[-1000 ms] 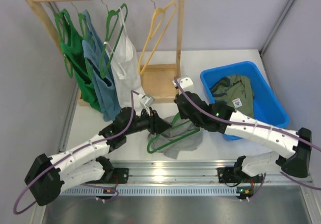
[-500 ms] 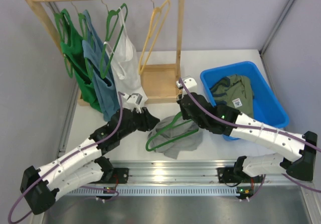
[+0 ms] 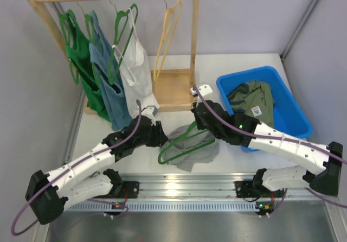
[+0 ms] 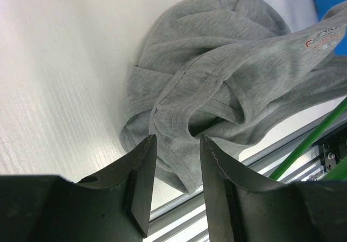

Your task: Place the tank top on the hanger

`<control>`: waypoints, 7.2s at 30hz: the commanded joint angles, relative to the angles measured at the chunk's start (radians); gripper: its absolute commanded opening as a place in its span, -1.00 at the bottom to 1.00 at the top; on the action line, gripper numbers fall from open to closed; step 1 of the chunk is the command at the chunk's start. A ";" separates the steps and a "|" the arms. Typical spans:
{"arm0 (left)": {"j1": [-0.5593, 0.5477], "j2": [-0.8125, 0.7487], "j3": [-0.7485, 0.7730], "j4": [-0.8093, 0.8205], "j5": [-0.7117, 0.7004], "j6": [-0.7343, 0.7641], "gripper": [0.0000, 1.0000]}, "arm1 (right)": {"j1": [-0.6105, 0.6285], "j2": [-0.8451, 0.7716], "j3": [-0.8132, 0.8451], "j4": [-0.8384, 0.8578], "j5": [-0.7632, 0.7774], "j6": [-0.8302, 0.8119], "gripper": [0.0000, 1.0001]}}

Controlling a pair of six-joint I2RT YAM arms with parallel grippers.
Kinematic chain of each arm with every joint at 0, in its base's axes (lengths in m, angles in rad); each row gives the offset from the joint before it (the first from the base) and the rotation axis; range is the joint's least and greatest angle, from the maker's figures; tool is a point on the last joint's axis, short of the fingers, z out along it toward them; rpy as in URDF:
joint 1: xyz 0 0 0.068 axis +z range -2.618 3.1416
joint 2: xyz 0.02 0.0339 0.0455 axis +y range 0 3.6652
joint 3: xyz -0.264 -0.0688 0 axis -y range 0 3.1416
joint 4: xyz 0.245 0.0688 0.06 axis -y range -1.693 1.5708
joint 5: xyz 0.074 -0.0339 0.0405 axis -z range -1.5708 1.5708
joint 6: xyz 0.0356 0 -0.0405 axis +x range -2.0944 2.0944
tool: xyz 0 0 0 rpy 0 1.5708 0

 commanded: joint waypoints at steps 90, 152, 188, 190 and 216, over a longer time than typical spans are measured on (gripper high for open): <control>-0.022 -0.042 0.168 -0.205 0.016 -0.083 -1.00 | -0.012 0.073 0.104 -0.145 0.515 0.206 -1.00; -0.068 0.132 0.668 -0.288 -0.110 -0.063 0.03 | 0.136 0.097 0.279 -0.081 0.589 0.160 -1.00; -0.068 0.195 0.688 -0.265 0.271 0.539 0.15 | 0.136 -0.032 0.307 -0.069 0.433 -0.004 -1.00; -0.068 0.197 0.686 -0.268 0.280 0.557 0.15 | 0.136 -0.032 0.307 -0.067 0.431 -0.010 -1.00; -0.070 0.154 0.637 -0.208 0.317 0.621 -0.99 | 0.136 0.036 0.449 -0.125 0.387 -0.018 -1.00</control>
